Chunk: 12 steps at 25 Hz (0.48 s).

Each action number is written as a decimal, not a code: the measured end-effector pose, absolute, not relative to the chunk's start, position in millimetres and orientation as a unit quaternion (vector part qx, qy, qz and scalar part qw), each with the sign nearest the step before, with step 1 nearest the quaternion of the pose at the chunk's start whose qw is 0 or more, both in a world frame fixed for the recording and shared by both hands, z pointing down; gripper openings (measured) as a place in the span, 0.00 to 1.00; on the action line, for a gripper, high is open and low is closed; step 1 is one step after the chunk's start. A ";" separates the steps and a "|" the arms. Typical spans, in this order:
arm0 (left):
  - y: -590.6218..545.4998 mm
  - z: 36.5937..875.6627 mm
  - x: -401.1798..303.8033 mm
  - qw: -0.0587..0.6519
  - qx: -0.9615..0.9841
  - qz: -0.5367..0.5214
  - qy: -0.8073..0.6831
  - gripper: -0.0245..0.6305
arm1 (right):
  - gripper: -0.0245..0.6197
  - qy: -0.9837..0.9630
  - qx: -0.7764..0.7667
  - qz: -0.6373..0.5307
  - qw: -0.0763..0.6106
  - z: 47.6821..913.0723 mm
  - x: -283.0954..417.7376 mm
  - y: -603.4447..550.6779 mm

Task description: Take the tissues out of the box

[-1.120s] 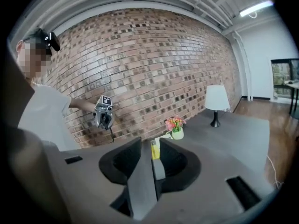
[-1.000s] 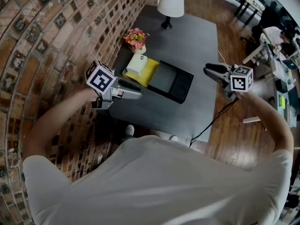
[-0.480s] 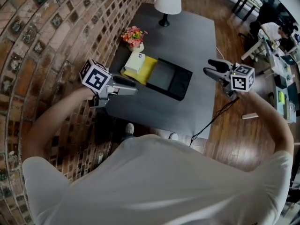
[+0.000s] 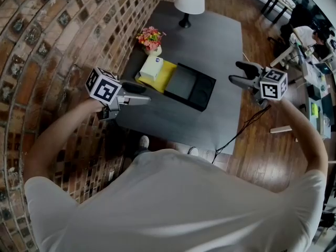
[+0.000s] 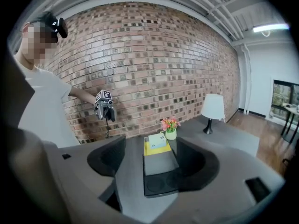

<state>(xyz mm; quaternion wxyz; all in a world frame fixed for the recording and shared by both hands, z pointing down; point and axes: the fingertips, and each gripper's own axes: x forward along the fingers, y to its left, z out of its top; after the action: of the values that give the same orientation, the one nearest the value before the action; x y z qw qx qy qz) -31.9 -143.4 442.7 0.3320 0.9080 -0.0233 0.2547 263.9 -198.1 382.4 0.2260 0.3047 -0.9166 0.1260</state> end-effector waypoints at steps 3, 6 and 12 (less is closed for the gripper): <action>-147.0 444.2 -35.4 0.326 0.911 0.249 -0.038 0.47 | 0.59 -0.917 0.300 0.107 0.242 381.2 267.3 -201.1; -148.1 444.0 -38.7 0.330 0.912 0.240 -0.043 0.50 | 0.59 -0.916 0.286 0.087 0.265 383.0 270.1 -200.8; -151.3 447.3 -45.8 0.332 0.914 0.224 -0.066 0.55 | 0.59 -0.921 0.256 0.075 0.284 383.3 263.7 -200.8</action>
<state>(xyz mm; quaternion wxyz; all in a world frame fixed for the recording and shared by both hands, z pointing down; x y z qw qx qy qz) -45.8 -151.3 447.3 0.3317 0.9141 -0.0658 0.2240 263.7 -200.8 383.3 0.2842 0.2560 -0.9209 0.0746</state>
